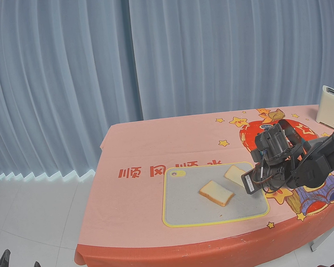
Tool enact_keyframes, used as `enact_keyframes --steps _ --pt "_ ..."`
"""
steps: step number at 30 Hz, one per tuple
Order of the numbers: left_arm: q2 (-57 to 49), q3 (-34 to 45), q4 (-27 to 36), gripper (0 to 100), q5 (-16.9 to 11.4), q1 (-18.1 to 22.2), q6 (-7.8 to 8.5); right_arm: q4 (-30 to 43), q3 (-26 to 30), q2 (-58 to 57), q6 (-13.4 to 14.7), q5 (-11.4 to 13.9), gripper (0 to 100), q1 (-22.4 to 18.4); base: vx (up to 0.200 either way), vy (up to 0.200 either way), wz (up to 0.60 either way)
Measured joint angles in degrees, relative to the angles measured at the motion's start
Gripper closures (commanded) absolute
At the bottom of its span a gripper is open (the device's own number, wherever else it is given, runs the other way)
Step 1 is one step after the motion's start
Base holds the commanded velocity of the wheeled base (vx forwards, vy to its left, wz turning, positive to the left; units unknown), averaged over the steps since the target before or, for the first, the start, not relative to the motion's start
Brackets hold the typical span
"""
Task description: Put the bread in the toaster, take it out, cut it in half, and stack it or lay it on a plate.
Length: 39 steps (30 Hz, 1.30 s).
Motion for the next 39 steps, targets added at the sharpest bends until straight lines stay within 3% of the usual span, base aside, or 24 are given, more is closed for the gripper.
enact_keyframes --steps 14,39 --pt "0.00 0.00 0.02 0 -0.02 0.00 -0.02 -0.24 0.74 -1.32 0.91 -0.22 100 0.06 0.000 0.000 0.00" --pt "0.00 0.00 -0.02 0 -0.02 0.00 -0.10 -0.95 4.27 -14.21 2.63 0.20 100 -0.50 0.000 0.000 0.00"
